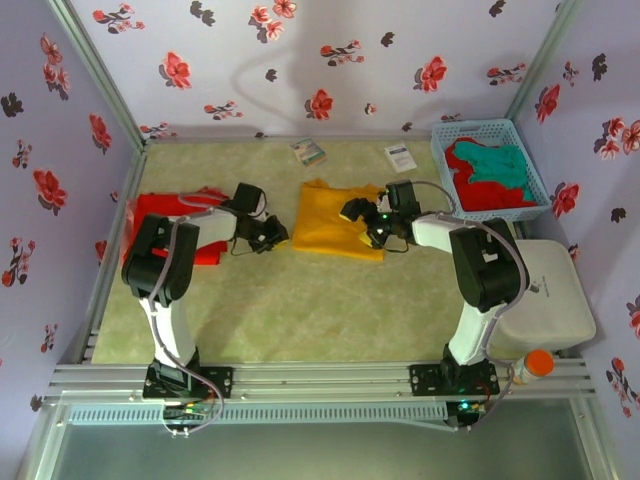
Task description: Fold and stack the t-shirts
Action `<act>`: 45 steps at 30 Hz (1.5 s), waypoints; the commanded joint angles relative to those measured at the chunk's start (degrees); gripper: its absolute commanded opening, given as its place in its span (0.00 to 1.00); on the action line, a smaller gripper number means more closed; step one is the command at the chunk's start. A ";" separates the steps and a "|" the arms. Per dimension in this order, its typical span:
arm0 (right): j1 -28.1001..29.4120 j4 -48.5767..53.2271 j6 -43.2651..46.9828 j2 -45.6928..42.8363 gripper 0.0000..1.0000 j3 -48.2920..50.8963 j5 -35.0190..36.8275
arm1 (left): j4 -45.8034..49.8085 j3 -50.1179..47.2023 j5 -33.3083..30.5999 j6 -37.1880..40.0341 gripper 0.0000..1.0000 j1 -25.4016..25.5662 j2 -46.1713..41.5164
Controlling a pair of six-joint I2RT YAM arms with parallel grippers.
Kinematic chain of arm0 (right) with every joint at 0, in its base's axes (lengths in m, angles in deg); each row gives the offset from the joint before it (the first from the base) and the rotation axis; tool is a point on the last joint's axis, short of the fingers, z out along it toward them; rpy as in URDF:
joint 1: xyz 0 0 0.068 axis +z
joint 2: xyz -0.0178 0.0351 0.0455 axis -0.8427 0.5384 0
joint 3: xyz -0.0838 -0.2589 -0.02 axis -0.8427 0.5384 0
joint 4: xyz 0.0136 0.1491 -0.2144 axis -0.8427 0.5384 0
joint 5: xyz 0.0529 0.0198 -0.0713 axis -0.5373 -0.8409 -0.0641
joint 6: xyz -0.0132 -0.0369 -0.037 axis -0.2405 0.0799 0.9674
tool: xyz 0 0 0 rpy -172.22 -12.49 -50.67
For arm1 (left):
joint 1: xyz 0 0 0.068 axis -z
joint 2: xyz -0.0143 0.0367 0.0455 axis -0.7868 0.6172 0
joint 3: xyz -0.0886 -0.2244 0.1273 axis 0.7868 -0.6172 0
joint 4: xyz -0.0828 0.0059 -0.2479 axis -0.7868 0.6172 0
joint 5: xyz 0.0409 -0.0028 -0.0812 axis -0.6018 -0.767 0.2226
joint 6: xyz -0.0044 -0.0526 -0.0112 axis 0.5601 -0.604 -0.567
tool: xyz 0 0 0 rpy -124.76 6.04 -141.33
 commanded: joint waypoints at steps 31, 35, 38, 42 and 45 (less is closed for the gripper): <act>-4.04 20.68 13.83 -11.33 0.94 -4.12 1.52 | 28.97 39.72 4.76 29.22 0.67 2.49 20.12; -4.25 20.50 13.87 -11.85 0.94 -3.65 1.42 | 28.57 40.09 4.25 27.34 0.67 2.69 21.97; -4.41 20.35 13.72 -12.08 0.94 -3.32 1.43 | 28.00 39.73 2.91 26.67 0.67 2.89 21.93; -4.60 19.89 13.53 -11.92 0.94 -2.76 1.44 | 27.49 40.30 4.04 26.47 0.66 3.19 22.42; -4.63 19.73 13.44 -11.77 0.94 -2.39 1.34 | 28.03 42.08 7.22 25.96 0.62 3.61 23.68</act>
